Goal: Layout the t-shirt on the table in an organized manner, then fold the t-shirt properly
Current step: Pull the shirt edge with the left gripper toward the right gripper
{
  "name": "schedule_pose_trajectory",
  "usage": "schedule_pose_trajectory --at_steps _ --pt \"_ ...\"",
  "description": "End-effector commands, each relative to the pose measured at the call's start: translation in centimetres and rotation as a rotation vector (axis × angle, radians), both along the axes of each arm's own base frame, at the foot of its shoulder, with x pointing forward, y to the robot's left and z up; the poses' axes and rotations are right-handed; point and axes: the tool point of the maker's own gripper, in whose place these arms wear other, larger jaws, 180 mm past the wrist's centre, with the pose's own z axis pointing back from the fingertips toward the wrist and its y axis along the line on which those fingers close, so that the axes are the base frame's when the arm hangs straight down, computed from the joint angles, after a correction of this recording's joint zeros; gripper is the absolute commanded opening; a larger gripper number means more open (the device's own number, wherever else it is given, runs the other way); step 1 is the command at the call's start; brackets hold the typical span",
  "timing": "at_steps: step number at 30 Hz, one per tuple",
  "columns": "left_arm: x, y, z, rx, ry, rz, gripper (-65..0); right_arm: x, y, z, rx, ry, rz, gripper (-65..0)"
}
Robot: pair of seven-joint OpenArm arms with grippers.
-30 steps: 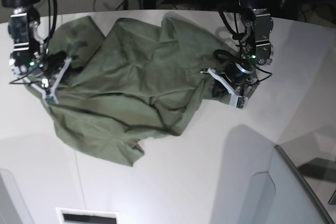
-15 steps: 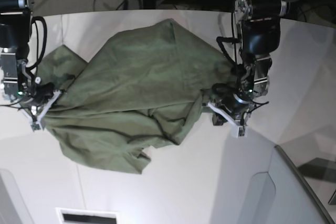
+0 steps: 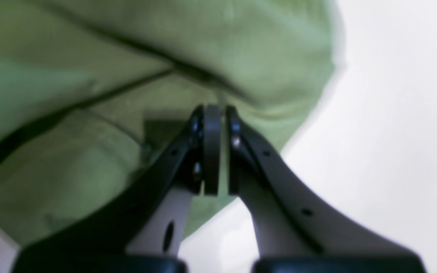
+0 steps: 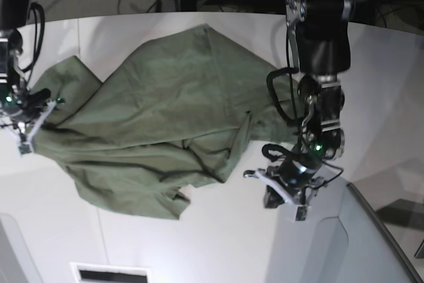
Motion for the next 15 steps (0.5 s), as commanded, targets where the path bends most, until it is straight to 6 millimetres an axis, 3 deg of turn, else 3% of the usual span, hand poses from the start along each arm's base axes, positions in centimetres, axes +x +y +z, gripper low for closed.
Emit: schedule_pose_trajectory --at_steps 1,4,8,12,15 --pt "0.1 -0.2 2.3 0.017 -0.056 -0.007 -65.0 1.4 0.0 2.3 -0.011 -0.082 0.015 -62.0" --pt "-3.7 -0.2 2.6 0.076 -0.019 -0.019 -65.0 -0.4 1.6 2.7 -0.011 -0.096 0.050 -61.8" --pt "-7.3 0.4 1.0 0.104 0.036 0.016 -65.0 -2.8 2.9 1.5 0.009 -0.062 0.060 -61.8" --pt "-9.6 0.6 -1.0 0.083 0.096 0.053 -65.0 -4.5 3.3 0.3 0.019 -0.024 0.057 -61.8" --pt "-10.5 -1.5 -2.5 0.083 0.136 -0.006 -65.0 -5.2 3.4 -0.2 0.021 -0.007 0.061 -61.8"
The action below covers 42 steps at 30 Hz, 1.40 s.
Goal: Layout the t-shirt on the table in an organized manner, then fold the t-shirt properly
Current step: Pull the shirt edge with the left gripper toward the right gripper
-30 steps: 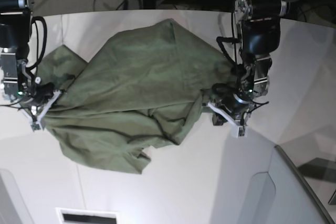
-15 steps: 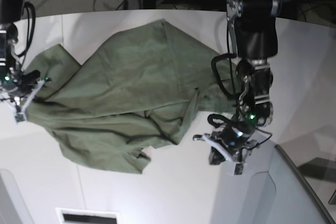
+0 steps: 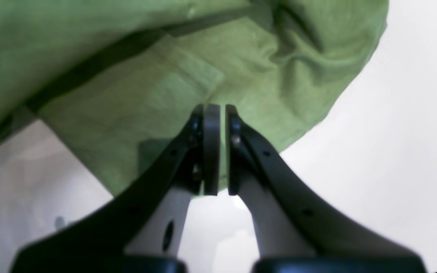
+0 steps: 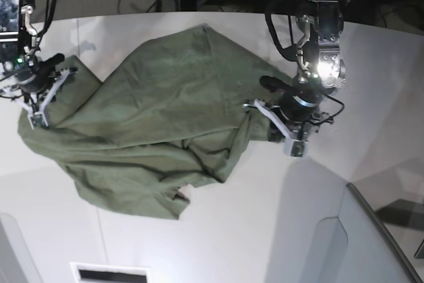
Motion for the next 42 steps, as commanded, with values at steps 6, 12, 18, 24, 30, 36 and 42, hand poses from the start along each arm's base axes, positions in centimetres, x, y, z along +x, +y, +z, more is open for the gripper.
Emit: schedule_pose_trajectory --at_steps 6,12,18,24,30,36,42 --pt "-0.3 -3.5 -0.1 -0.018 -0.011 -0.055 -29.0 -0.7 -0.6 0.1 -0.016 0.000 0.003 -61.8" --pt "-1.1 -5.4 -2.7 0.018 0.058 -0.009 -34.6 -1.2 -0.7 -0.1 -0.017 0.010 0.001 -61.8" --pt "-1.3 -6.3 -3.2 0.025 0.073 -0.001 -44.9 -1.3 -0.6 -0.2 -0.016 0.012 0.003 -61.8" --pt "-1.1 -5.4 -3.2 0.036 0.073 0.062 -44.6 -1.3 -0.6 -0.2 -0.015 0.013 0.005 -61.8" --pt "-1.6 -5.1 -5.1 0.051 0.126 0.063 -30.6 -1.3 -0.6 -0.2 -0.015 0.013 0.005 -61.8" --pt "-2.1 -4.9 -6.8 0.057 0.173 0.065 -34.6 -1.3 -0.6 -0.2 -0.015 0.013 0.005 -61.8" --pt "-1.5 -5.0 -6.3 0.055 0.157 0.065 -65.0 -1.3 -0.6 -0.2 -0.015 0.013 0.005 -61.8"
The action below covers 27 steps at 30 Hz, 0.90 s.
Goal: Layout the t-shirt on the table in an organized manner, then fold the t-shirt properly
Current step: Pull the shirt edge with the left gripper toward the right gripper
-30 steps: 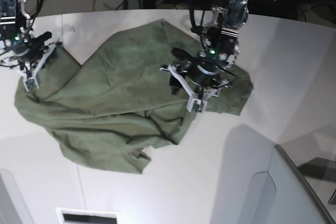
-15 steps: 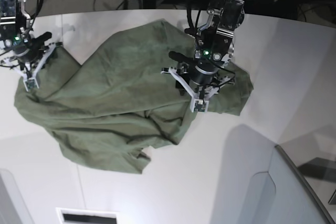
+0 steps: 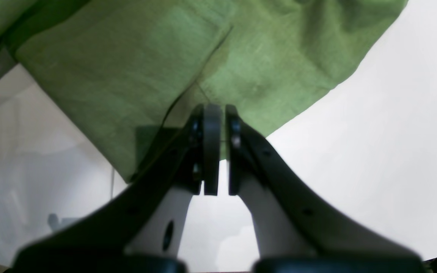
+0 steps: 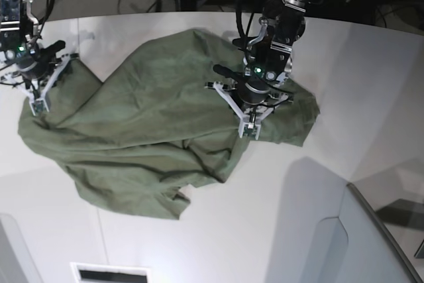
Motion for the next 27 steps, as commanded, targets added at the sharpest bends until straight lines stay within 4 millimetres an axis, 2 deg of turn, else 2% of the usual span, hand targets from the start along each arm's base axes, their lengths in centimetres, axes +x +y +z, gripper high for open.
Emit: schedule_pose_trajectory --at_steps 1,9,15,18,21,23,27 --pt "1.1 -0.4 1.3 -0.013 -0.046 -0.001 -65.0 1.0 -0.5 1.0 -0.015 -0.039 0.006 -61.8" --pt "2.1 -0.9 5.9 -0.037 -0.172 -0.006 -65.0 1.2 -0.5 1.1 -0.013 -0.042 0.006 -61.8" --pt "0.3 -0.5 4.4 -0.019 -0.055 -0.006 -65.0 1.9 -0.4 1.4 -0.012 -0.058 0.008 -61.8" --pt "-0.4 0.2 4.9 -0.009 -0.067 -0.008 -65.0 2.7 -0.3 1.8 -0.011 -0.075 0.008 -61.8" --pt "-1.0 0.8 6.5 -0.001 -0.108 -0.016 -65.0 2.8 -0.4 1.7 -0.008 -0.071 0.003 -61.8" --pt "-2.1 1.7 7.1 0.014 -0.108 -0.018 -65.0 2.9 -0.6 1.3 -0.006 -0.062 -0.005 -61.8" --pt "-5.5 3.2 6.3 0.057 -0.013 -0.032 -65.0 2.1 -1.0 0.0 0.000 -0.024 -0.022 -61.8"
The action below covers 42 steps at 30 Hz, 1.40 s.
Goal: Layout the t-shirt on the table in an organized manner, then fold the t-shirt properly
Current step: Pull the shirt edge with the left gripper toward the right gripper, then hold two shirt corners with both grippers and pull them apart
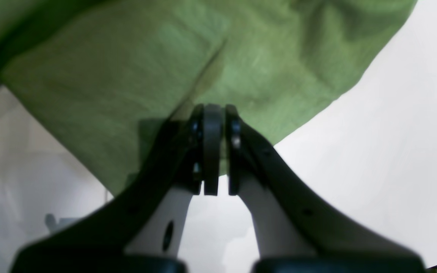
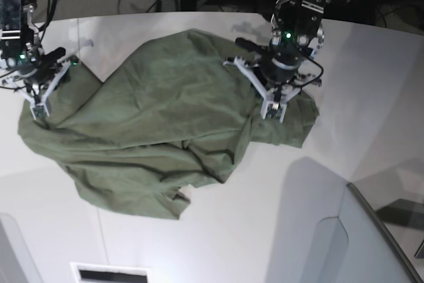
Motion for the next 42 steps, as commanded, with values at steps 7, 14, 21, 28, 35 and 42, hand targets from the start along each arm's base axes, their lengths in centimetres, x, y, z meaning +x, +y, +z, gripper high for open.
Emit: schedule_pose_trajectory --at_steps 7,14,21,28,35,42 --pt "-5.1 3.1 -1.1 0.062 0.081 0.082 -65.0 1.2 0.2 0.8 0.011 -0.048 -0.008 -61.8" --pt "-8.7 6.0 -2.2 0.136 0.153 0.133 -65.0 2.8 0.6 1.4 0.022 -0.079 -0.010 -61.8" --pt "-10.4 6.3 -2.7 0.143 0.191 0.135 -65.0 4.0 0.7 2.1 0.024 -0.107 -0.014 -62.0" --pt "-8.9 10.6 -1.5 0.191 0.138 0.247 -65.0 2.6 -0.7 3.4 0.018 -0.143 -0.078 -58.8" --pt "-6.1 12.0 -0.4 0.203 0.077 0.283 -65.0 -0.9 0.7 3.9 0.025 -0.132 -0.046 -25.5" --pt "-4.7 12.0 0.2 0.199 0.043 0.288 -65.0 -1.9 2.3 2.1 0.087 -0.078 -0.019 -31.2"
